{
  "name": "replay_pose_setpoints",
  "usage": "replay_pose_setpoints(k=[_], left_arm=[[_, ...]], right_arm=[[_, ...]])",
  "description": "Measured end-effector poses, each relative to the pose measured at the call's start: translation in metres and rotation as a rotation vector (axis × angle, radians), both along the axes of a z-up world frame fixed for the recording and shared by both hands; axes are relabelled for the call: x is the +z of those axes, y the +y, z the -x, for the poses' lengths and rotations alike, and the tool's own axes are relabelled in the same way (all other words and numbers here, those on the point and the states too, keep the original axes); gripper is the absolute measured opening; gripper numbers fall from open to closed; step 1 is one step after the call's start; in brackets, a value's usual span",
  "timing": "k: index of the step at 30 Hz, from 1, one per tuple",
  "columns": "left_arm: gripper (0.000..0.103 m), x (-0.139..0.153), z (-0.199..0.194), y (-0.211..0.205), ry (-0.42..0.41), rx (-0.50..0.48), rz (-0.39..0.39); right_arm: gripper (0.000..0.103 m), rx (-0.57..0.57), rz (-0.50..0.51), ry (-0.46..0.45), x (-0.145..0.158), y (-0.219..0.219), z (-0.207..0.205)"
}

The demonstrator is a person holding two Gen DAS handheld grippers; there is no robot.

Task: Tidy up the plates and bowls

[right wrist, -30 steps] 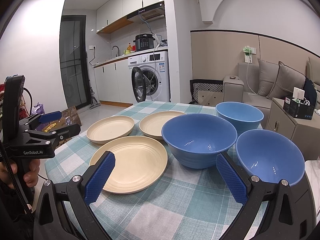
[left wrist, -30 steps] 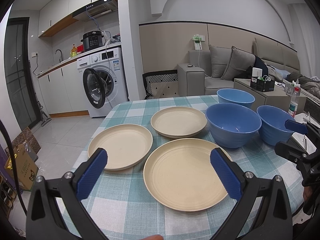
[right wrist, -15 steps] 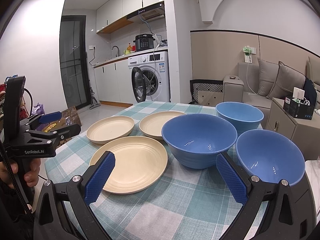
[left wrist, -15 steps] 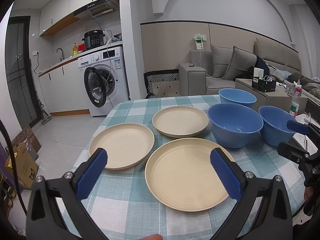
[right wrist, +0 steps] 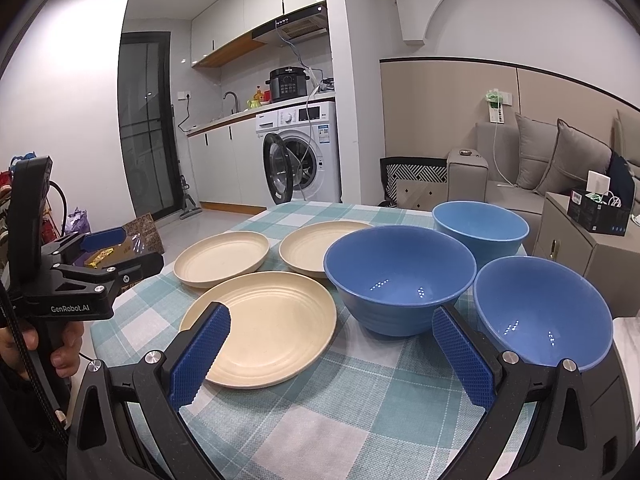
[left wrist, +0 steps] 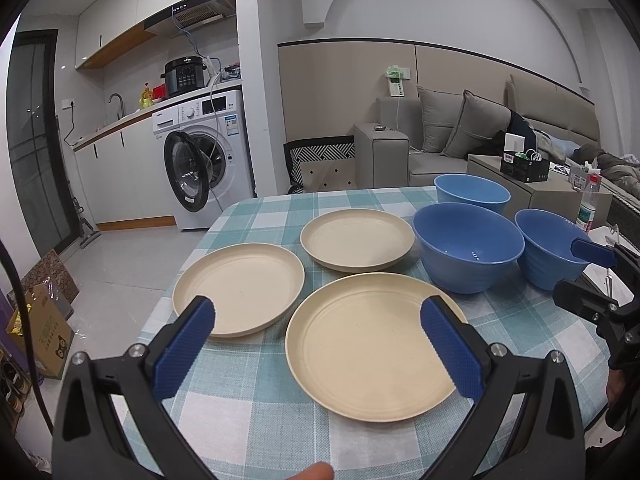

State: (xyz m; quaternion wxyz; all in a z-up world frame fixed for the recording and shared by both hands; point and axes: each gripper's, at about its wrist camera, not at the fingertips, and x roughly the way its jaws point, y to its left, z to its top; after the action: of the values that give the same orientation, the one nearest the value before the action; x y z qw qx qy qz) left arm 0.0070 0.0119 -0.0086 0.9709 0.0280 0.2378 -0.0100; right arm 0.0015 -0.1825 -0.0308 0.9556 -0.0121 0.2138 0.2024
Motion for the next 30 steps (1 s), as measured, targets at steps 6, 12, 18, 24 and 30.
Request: replay_pose_setpoints(k=[6, 12, 18, 24, 30], left_arm=[[0.103, 0.002, -0.003, 0.000, 0.011, 0.001, 0.006], [0.103, 0.013, -0.007, 0.009, 0.001, -0.001, 0.027], [0.103, 0.026, -0.016, 0.016, -0.010, -0.003, 0.023], [0.103, 0.035, -0.027, 0.020, -0.004, -0.016, 0.036], [0.103, 0.045, -0.040, 0.027, -0.014, -0.009, 0.023]], right_arm=[[0.103, -0.006, 0.001, 0.005, 0.005, -0.002, 0.000], [0.103, -0.010, 0.006, 0.006, 0.015, -0.005, -0.002], [0.103, 0.006, -0.031, 0.027, 0.030, -0.011, -0.010], [0.103, 0.033, -0.025, 0.043, 0.045, -0.009, -0.018], [0.103, 0.057, -0.015, 0.030, 0.061, -0.006, -0.027]])
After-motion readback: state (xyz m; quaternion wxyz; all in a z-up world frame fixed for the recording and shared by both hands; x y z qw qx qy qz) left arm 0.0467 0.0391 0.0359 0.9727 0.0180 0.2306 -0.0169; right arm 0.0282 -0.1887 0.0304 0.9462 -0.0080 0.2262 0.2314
